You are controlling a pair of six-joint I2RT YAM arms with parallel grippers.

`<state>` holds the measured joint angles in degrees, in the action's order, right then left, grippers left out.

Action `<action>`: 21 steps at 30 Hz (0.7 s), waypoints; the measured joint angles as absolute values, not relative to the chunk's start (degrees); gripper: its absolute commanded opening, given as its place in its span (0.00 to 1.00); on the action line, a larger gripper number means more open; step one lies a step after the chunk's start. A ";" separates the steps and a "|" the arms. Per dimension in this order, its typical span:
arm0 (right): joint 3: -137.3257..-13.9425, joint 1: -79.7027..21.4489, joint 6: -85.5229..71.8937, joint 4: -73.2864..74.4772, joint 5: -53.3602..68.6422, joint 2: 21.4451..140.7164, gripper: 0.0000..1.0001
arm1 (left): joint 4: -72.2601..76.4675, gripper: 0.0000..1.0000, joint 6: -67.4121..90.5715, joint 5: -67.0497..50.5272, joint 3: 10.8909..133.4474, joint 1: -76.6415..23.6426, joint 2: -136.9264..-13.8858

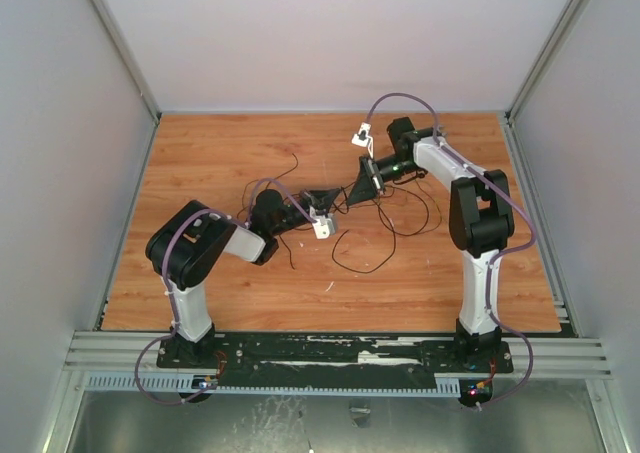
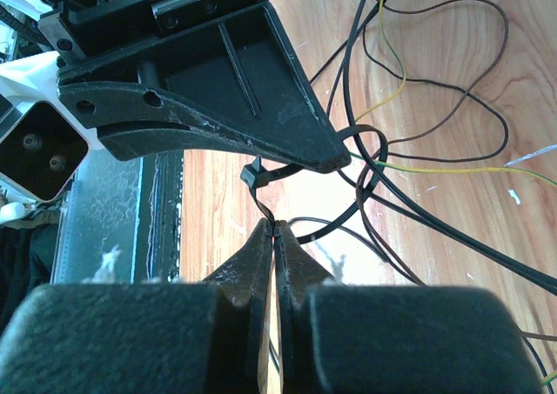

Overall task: Zip-tie the wires
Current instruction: Tie the cable at the center of the board.

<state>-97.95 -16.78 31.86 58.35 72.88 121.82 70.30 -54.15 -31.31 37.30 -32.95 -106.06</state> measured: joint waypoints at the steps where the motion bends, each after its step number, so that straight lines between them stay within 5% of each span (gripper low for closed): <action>1: -97.95 -16.69 31.68 58.22 72.88 121.82 0.00 | 70.32 0.00 -54.15 -31.27 37.30 -33.01 -106.08; 21: -97.45 -16.56 31.38 58.46 75.53 121.82 0.00 | 68.93 0.00 -57.76 -30.50 37.60 -33.28 -106.06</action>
<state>-97.45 -16.56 31.38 58.46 75.53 121.82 68.93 -57.76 -30.50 37.60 -33.28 -106.06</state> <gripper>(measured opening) 0.003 0.014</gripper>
